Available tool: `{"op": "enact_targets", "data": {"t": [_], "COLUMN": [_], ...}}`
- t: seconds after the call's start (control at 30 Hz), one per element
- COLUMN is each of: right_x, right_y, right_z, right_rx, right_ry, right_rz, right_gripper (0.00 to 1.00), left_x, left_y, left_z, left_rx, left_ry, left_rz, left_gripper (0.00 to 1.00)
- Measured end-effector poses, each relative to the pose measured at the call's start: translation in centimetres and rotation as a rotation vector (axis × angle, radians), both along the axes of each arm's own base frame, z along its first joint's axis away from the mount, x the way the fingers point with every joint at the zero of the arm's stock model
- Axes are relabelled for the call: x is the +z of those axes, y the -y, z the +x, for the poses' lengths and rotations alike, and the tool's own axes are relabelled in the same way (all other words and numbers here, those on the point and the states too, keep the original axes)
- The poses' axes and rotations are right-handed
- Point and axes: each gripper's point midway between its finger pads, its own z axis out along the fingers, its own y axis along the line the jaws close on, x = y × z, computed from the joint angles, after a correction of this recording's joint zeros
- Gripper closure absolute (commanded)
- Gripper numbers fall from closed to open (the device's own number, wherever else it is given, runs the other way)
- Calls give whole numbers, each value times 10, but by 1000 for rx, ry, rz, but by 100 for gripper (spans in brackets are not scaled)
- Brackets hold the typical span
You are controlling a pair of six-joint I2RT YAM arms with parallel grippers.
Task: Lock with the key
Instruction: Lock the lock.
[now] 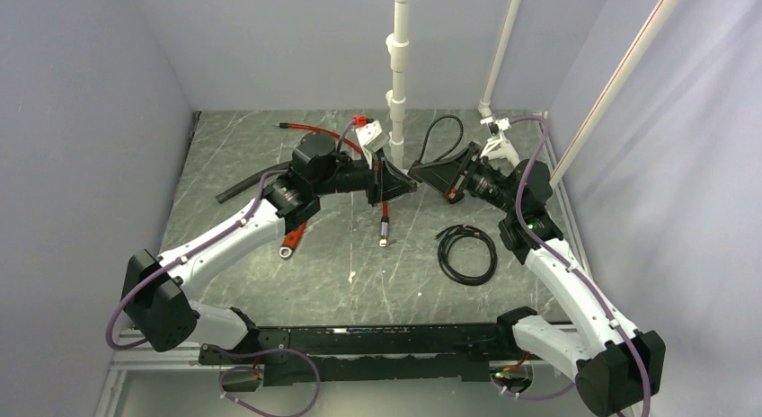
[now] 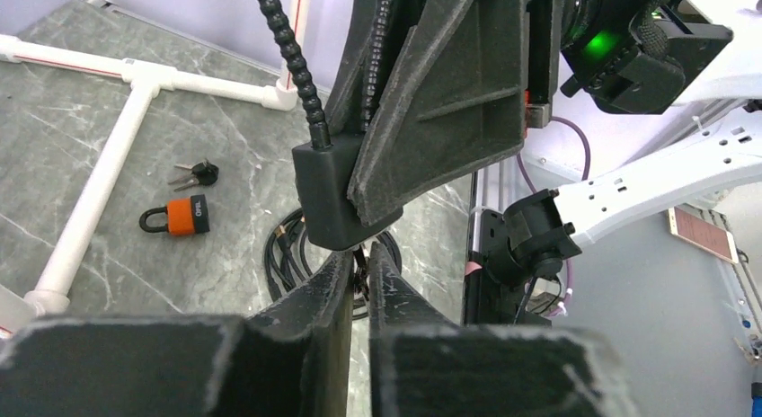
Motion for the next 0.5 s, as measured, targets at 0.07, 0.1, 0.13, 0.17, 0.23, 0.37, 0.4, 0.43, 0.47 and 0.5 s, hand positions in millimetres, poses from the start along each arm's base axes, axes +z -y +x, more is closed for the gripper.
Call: {"op": "enact_targets", "data": {"t": [0.07,0.1,0.13,0.17,0.23,0.37,0.4,0.43,0.47,0.5], "right_x": [-1,0,1,3,6,17,20,22,23,24], "right_y": [0,0,0,-1,-3,-6,-7,-7,-8,-8], "right_z": [-1,-1,-2,-4,-9,-21,-23,-25,-27,-28], "right_rx": [0,3,8,17,45,115,129,143,158,172], "right_ry": [0,-1,2,8,26,85,97,108,116,118], "right_rz": [1,4,7,10,17,35,40,45,51,57], "right_gripper": [100,100,100,100,100,100,100,100,100,100], "left_x": [1,1,2,4,7,17,19,21,22,22], "left_y": [0,1,1,1,0,-4,-5,-6,-6,-7], "left_z": [-2,-5,-6,-8,-13,-21,-23,-24,-26,-27], "left_rx": [-8,-19,-27,-41,-75,-167,-199,-222,-252,-278], "left_ry": [-20,-33,-41,-51,-74,-139,-159,-175,-195,-215], "left_rz": [-6,-11,-15,-22,-39,-94,-109,-121,-134,-144], "left_gripper": [100,100,100,100,100,100,100,100,100,100]}}
